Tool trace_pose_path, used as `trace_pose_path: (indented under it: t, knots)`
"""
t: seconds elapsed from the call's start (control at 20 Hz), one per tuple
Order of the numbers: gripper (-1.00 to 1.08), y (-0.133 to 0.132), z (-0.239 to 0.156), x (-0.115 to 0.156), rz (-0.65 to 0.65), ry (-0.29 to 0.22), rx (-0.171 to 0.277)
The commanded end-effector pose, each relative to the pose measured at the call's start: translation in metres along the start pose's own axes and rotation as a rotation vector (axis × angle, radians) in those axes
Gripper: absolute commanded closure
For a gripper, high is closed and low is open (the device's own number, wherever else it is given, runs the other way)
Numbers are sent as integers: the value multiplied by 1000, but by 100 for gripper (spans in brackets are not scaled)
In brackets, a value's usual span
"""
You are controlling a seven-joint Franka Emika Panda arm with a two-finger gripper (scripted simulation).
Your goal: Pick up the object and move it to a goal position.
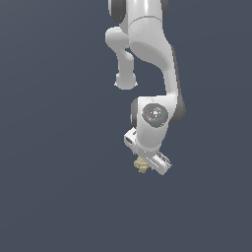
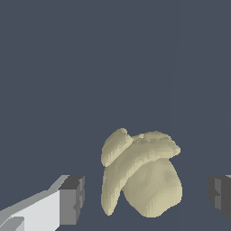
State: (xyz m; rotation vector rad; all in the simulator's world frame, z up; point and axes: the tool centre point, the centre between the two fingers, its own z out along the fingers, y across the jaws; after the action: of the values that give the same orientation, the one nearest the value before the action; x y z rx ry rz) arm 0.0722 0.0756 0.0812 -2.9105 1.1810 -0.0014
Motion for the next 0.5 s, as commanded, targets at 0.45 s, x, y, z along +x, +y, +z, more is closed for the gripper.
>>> trace_pose_path:
  t: [0.45]
  knots:
    - [-92, 0, 43, 0, 4, -1, -1]
